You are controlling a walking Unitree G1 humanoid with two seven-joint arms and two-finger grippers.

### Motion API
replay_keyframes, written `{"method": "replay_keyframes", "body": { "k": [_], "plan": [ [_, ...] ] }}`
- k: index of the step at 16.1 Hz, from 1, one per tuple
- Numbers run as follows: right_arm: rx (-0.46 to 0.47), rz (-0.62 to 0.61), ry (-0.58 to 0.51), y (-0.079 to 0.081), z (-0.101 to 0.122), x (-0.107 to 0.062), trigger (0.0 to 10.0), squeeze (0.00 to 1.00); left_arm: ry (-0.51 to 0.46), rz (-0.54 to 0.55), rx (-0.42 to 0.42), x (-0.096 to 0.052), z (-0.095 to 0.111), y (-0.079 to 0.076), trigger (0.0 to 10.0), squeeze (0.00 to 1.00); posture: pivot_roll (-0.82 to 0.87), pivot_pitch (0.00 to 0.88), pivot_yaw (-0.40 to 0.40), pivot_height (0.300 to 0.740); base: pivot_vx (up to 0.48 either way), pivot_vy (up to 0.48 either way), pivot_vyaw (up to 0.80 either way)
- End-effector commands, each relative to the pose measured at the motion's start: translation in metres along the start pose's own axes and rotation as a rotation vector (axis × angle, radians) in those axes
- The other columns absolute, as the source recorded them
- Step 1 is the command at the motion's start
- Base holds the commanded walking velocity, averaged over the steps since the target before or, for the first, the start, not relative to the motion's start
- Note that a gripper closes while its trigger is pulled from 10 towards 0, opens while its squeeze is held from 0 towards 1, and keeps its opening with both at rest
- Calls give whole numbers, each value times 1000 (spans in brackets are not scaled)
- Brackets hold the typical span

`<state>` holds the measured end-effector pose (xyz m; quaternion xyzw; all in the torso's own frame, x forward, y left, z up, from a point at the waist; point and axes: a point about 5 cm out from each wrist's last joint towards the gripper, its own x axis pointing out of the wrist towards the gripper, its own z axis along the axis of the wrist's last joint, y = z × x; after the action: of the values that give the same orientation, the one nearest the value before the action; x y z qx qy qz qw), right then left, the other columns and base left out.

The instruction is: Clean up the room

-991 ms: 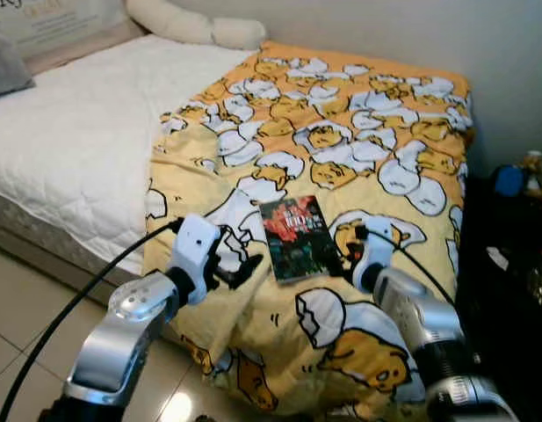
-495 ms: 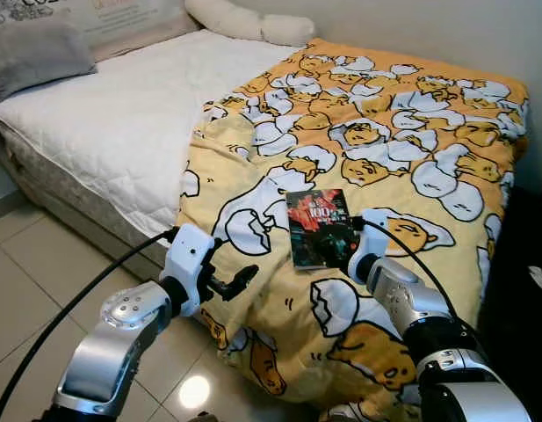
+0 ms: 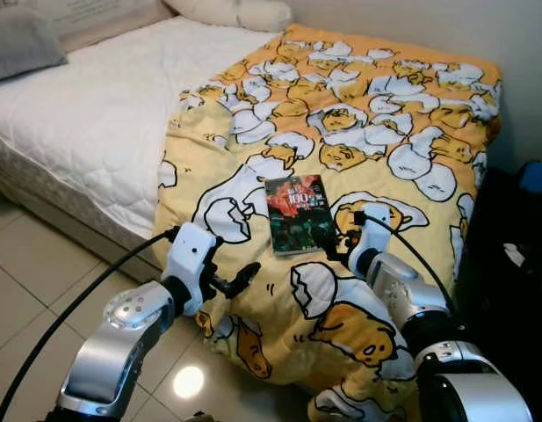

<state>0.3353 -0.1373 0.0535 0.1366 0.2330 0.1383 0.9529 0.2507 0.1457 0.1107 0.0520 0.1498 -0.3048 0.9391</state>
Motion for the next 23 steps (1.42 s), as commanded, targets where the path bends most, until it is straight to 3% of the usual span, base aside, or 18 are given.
{"method": "replay_keyframes", "body": {
  "k": [1, 6, 7, 8, 9, 10, 12, 16, 19, 23],
  "plan": [
    [-1, 3, -16, 2, 4, 1, 10000, 1000, -15, 19, 8, -1, 5, 3, 10000, 157, -77, 0, 1, 740, 0, 0, 0],
    [1, 29, -69, 7, 8, -4, 10000, 1000, -51, 145, 8, 2, 9, 10, 10000, 137, -83, 0, -8, 740, 0, 0, 0],
    [0, 19, -86, 8, 8, -7, 10000, 1000, -60, 176, 8, 2, 9, 11, 10000, 59, -85, 0, -7, 740, 0, 0, 0],
    [0, 11, -86, 7, 7, -9, 10000, 1000, -63, 191, 7, 2, 9, 12, 10000, 59, -86, 0, -7, 740, 0, 0, 0],
    [-3, 3, -112, 6, 7, -14, 10000, 325, -75, 229, 12, 2, 11, 15, 10000, 0, -86, 0, -8, 740, 0, 0, 0],
    [-2, 2, -140, 6, 6, -22, 10000, 0, -84, 265, 1, 1, 11, 18, 10000, 0, -86, 0, -8, 740, 0, 0, 0],
    [2, -16, -150, 7, -1, -37, 10000, 0, -88, 292, -1, 1, 12, 19, 10000, 0, -91, 0, -3, 740, 0, 382, 0],
    [22, -57, -162, 6, -7, -51, 10000, 0, -92, 315, 17, 5, 14, 16, 10000, 0, -101, 0, 13, 740, 0, 346, -375],
    [24, -64, -159, 9, -8, -55, 10000, 0, -103, 378, 24, 5, 16, 18, 10000, 0, -103, 0, 14, 740, 0, 0, 0],
    [24, -67, -157, 11, -7, -58, 10000, 0, -108, 384, 18, 5, 15, 18, 10000, 0, -101, 0, 11, 740, 0, 0, 0]
  ]
}}
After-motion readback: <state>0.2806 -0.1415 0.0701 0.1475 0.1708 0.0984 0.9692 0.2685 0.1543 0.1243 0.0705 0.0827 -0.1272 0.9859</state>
